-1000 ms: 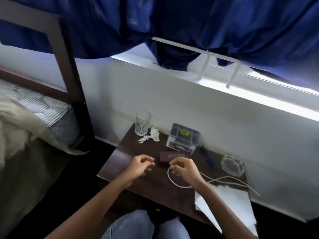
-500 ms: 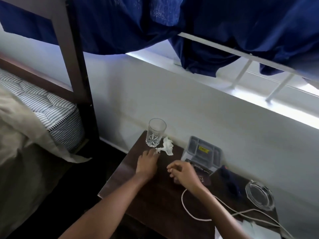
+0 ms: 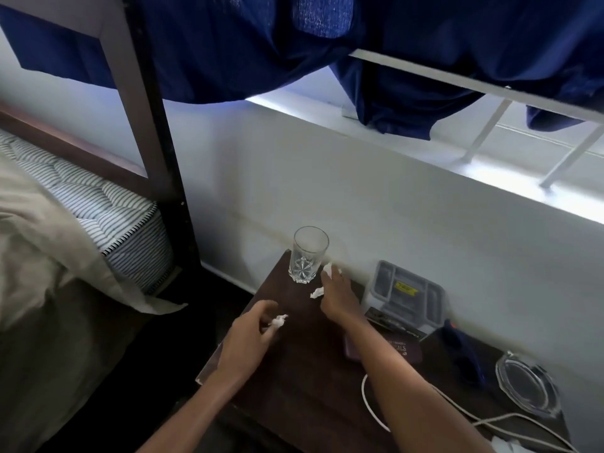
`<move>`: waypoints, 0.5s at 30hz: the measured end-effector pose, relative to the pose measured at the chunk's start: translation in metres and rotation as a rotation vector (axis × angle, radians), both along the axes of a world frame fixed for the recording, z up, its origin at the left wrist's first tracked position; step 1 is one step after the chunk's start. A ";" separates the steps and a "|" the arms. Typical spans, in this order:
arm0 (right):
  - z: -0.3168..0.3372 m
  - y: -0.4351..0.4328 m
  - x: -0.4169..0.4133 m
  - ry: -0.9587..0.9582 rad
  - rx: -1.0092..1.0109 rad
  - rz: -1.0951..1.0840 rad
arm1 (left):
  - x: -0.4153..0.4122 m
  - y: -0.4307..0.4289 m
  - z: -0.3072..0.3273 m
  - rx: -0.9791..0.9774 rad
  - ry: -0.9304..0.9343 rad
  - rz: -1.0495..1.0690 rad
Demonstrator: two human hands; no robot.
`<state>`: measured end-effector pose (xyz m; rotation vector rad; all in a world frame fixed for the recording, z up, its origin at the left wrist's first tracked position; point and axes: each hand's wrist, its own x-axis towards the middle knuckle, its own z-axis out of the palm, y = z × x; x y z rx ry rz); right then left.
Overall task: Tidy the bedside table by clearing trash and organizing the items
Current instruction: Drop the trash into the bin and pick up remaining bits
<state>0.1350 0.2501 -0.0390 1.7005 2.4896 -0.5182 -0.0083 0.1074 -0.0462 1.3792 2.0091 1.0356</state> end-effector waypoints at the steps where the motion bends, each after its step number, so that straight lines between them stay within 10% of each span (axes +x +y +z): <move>1: -0.001 0.000 0.001 0.008 0.005 0.001 | -0.002 -0.002 -0.001 0.012 -0.031 0.012; 10: -0.003 -0.079 0.000 0.063 0.355 0.253 | 0.001 -0.028 -0.005 0.001 -0.165 0.035; 15: 0.001 -0.148 0.018 0.056 0.112 0.337 | 0.005 -0.045 0.007 -0.032 -0.232 0.038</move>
